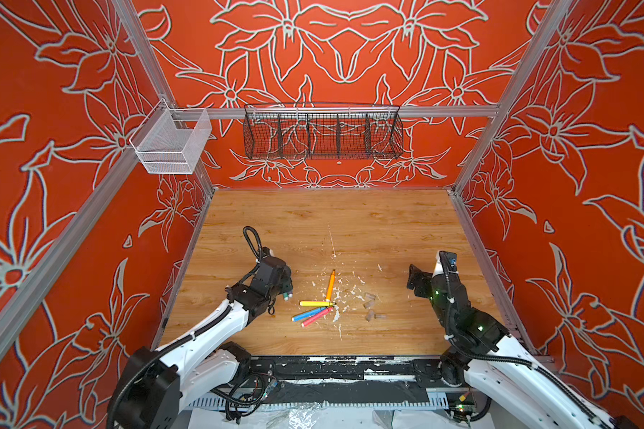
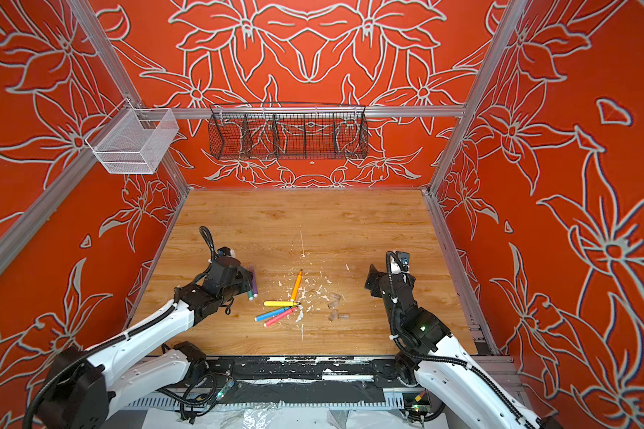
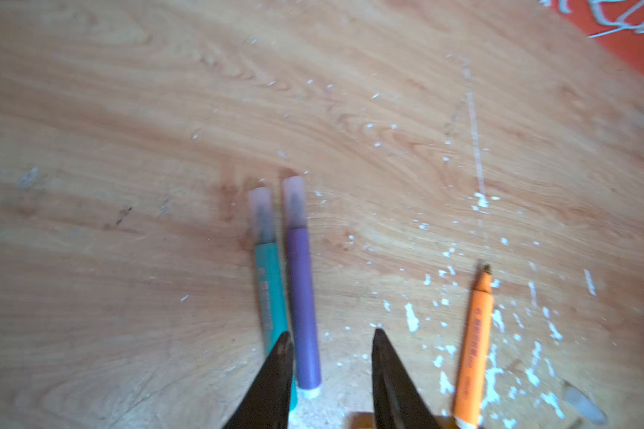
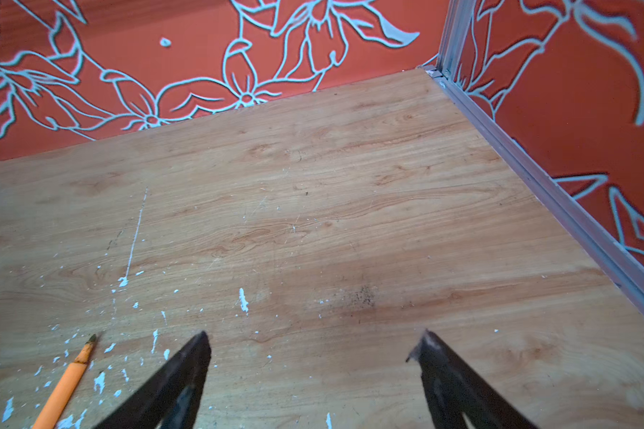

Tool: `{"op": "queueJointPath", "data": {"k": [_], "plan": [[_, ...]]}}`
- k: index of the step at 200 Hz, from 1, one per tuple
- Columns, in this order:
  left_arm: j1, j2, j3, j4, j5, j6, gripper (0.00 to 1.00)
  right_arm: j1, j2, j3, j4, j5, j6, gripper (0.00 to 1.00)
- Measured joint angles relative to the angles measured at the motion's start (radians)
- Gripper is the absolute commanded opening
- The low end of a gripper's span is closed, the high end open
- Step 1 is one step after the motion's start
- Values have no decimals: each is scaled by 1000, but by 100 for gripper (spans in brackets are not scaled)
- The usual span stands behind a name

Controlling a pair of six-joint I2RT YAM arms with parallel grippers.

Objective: Insert the pens into the pen caps
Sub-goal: 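Lay the capped green marker beside the purple one and open the left gripper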

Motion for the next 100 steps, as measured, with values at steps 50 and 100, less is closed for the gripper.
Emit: {"op": "queueJointPath", "data": {"k": [50,100], "plan": [[-211,39,65,-13,10,46,34,-54,74,-44,64,-8,13,87],[-292,289,162,-4,26,90,34,-66,133,-56,82,10,32,86]]}}
